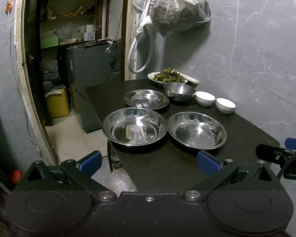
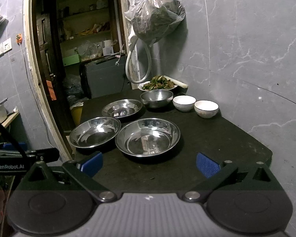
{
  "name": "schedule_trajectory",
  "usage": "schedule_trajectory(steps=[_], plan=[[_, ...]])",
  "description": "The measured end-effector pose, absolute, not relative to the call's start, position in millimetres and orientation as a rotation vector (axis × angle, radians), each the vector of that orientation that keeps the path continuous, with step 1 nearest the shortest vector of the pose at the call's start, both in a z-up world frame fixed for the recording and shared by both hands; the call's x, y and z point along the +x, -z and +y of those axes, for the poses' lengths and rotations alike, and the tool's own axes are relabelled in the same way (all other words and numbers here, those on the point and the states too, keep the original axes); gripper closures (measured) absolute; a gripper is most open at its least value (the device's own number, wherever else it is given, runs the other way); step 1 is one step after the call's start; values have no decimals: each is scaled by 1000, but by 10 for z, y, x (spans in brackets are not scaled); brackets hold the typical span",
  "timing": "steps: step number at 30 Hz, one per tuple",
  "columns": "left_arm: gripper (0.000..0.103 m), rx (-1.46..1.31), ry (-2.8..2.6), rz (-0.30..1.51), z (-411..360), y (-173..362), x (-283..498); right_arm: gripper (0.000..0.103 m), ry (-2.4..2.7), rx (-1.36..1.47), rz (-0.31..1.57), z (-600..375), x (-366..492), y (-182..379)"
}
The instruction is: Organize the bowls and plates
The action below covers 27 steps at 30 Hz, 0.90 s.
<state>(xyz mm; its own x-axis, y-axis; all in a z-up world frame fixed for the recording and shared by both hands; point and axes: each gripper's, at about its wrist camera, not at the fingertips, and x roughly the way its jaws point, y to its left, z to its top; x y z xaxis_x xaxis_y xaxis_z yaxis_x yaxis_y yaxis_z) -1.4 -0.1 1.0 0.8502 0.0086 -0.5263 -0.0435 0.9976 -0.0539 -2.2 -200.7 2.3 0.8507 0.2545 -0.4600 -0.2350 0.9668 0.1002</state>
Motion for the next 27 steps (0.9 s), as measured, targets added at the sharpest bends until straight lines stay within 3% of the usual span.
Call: schedule_trajectory(steps=[27], plan=[[1, -64, -21, 558, -71, -5, -14, 0, -246, 48, 485, -2054, -47, -38]])
